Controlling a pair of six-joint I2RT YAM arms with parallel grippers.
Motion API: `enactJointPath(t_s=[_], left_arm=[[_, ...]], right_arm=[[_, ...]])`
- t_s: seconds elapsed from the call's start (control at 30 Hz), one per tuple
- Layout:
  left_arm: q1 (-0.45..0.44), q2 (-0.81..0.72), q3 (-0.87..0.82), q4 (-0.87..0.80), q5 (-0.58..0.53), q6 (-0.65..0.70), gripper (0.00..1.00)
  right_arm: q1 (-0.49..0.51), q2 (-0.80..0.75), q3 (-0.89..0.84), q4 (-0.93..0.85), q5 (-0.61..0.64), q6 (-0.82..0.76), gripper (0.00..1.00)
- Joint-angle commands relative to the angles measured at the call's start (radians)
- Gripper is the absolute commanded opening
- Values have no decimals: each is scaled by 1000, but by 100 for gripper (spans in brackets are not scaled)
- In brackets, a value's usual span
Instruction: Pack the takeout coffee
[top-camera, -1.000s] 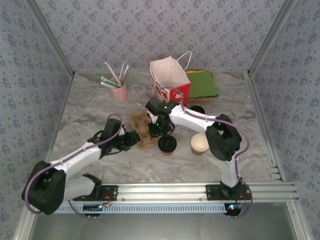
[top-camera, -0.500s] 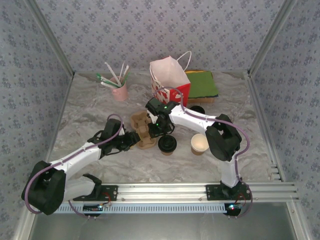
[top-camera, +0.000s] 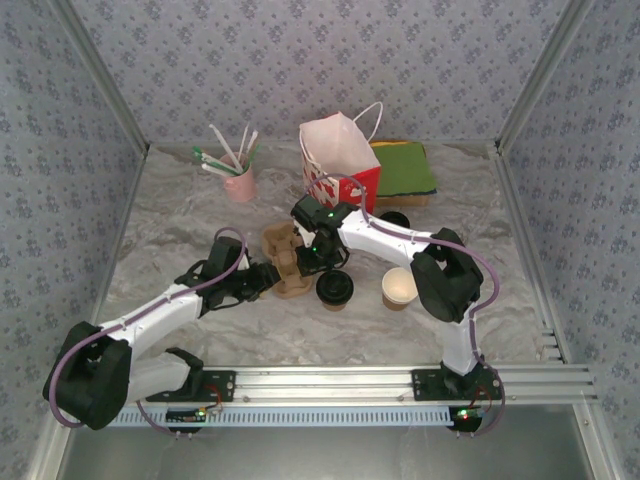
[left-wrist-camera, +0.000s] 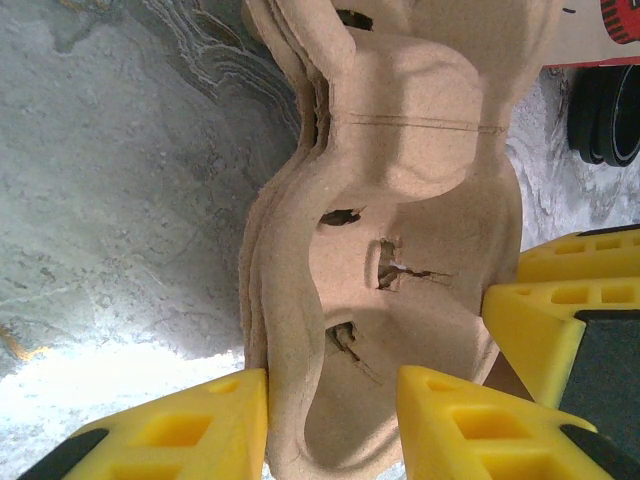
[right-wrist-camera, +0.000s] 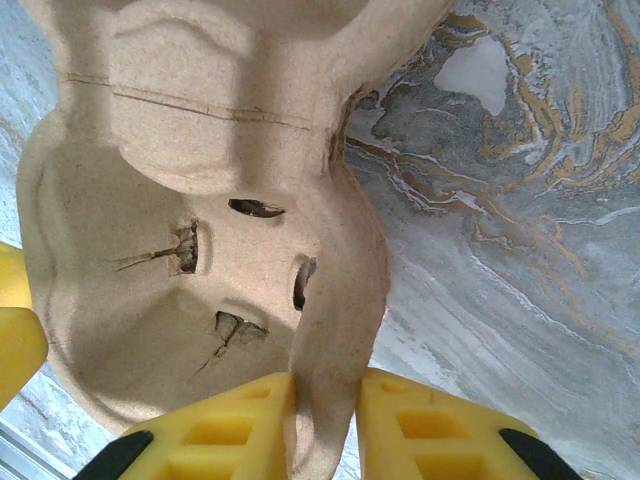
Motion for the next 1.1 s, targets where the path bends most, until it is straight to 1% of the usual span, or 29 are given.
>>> enactJointPath(t_s=[0.0,0.1,0.3,0.5,1.07], left_arm=[[-5,0,37,29,27,12,38],[-4,-19,37,23,27,14,37],[0,-32,58,-84,-36,45,38],[-1,-27,60,-93,-53,41,39],[-7,18,70,-38,-1,36,38]], right_arm=[[11,12,1,-19,-34,11,23],[9,11,0,-19,-34,13,23],[8,10,-2,-21,-31,11,23],[6,7,-6,-19,-30,13,23],[6,8,-6,-16,-31,15,23]])
